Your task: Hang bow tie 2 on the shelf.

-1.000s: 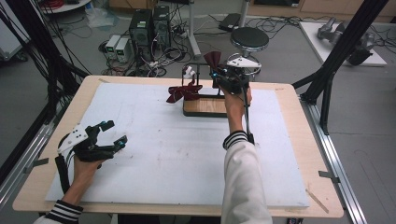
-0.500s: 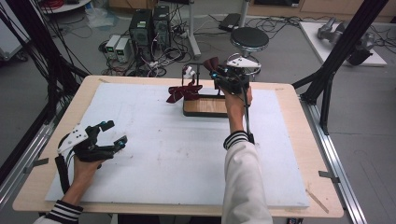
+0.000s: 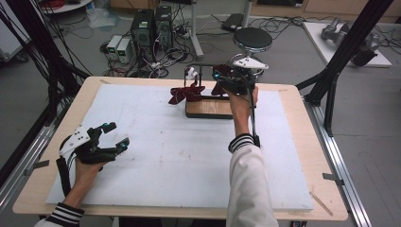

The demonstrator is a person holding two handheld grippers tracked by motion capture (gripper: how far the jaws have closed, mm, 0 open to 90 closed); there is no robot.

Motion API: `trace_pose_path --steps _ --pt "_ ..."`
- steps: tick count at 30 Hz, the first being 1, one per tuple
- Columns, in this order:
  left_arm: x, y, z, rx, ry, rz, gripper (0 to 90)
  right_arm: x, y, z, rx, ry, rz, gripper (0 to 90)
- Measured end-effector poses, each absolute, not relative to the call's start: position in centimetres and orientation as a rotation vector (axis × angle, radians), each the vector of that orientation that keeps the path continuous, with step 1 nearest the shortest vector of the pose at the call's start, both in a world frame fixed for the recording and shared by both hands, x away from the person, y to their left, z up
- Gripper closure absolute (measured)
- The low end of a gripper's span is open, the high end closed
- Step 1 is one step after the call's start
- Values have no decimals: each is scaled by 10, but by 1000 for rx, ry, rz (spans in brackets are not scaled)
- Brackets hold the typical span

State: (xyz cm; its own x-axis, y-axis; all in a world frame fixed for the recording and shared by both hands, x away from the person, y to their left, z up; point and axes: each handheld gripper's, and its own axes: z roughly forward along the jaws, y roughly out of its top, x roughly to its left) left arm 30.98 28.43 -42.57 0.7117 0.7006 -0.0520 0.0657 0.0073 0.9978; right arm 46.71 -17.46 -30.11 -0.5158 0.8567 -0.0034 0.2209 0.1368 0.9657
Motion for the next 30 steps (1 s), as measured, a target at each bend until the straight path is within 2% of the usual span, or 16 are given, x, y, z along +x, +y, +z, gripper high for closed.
trace_pose_path --steps 6,12,20,30 --pt "309 284 -425 1502 656 561 152 457 -179 -294 1023 1792 1439 268" --pt "309 284 -425 1504 658 564 152 444 -187 -290 1023 1814 1439 189" --pt "307 280 -427 1512 652 567 152 408 -203 -273 951 1802 1461 185" --pt "302 279 -430 1522 653 595 152 350 -224 -286 878 1774 1476 185"
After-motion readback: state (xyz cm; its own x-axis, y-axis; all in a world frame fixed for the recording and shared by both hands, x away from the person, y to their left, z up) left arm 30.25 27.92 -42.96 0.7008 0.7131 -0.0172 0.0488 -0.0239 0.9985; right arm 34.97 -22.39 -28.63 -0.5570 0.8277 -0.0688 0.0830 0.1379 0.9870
